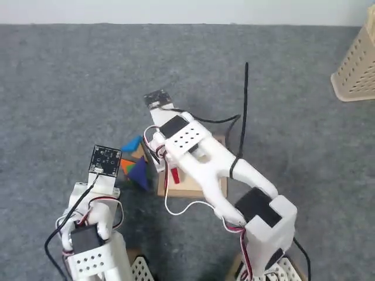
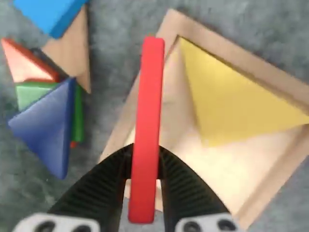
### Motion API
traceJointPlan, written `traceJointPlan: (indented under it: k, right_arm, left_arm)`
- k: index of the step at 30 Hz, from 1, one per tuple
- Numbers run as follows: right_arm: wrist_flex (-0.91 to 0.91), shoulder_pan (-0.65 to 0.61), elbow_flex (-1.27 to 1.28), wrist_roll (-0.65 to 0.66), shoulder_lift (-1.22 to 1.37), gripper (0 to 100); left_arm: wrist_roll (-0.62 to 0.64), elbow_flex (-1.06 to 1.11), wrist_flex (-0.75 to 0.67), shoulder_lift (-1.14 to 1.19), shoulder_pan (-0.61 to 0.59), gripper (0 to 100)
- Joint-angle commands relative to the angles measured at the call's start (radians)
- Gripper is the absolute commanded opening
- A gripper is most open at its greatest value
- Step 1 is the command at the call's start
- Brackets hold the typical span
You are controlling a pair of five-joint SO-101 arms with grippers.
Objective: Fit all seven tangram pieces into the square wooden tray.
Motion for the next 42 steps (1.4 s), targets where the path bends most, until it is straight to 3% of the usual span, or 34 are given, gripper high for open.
traceJointPlan:
  k: [1, 8, 13, 16, 28, 42]
  right_arm:
    - [0.021, -0.007, -0.066, -0.061, -0.010, 0.6]
    - [0.021, -0.019, -0.064, -0.087, 0.007, 1.3]
    - [0.019, -0.061, -0.068, -0.084, 0.048, 11.0]
    - [0.019, -0.059, -0.069, -0.083, 0.054, 11.2]
    - [0.042, 0.088, -0.069, -0.081, -0.054, 11.3]
    - [0.071, 0.139, -0.068, -0.017, -0.139, 11.3]
  left_arm:
    - [-0.014, -0.004, 0.002, -0.014, 0.000, 10]
    - [-0.014, -0.004, 0.002, -0.014, 0.000, 10]
    - [-0.014, -0.004, 0.002, -0.014, 0.000, 10]
    - [-0.014, -0.004, 0.002, -0.014, 0.000, 10]
    - [-0.014, -0.004, 0.002, -0.014, 0.000, 10]
    - [-0.014, -0.004, 0.002, -0.014, 0.000, 10]
